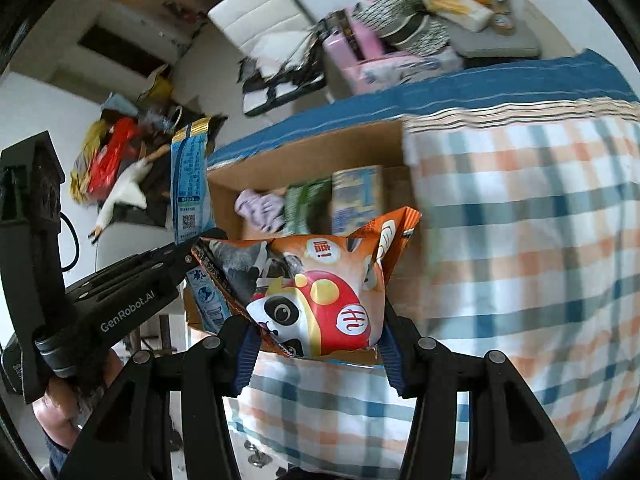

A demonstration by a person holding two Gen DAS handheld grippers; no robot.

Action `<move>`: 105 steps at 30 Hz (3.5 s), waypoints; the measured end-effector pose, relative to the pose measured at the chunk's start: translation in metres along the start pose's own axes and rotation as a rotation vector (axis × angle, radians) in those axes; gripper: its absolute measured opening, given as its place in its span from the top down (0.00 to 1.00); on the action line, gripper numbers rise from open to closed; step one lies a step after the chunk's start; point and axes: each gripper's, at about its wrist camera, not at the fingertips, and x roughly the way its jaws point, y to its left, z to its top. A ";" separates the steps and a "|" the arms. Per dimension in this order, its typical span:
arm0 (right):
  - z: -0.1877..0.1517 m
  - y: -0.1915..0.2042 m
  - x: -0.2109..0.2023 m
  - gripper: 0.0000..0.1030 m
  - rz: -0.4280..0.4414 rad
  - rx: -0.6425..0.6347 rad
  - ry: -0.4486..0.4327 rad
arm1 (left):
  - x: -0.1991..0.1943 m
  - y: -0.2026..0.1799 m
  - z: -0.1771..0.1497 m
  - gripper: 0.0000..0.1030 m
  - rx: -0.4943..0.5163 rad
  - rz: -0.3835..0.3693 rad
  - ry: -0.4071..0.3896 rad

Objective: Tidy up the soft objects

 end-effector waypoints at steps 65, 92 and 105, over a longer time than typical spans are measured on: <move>-0.012 0.034 0.085 0.00 -0.375 -0.121 -0.001 | -0.007 0.048 -0.051 0.14 -0.082 0.186 -0.094; -0.118 0.110 -0.168 0.00 -0.355 -0.211 -0.375 | -0.212 -0.015 -0.137 0.14 -0.061 0.199 -0.335; -0.134 0.114 -0.199 0.00 -0.362 -0.200 -0.411 | -0.232 -0.020 -0.150 0.14 -0.061 0.215 -0.352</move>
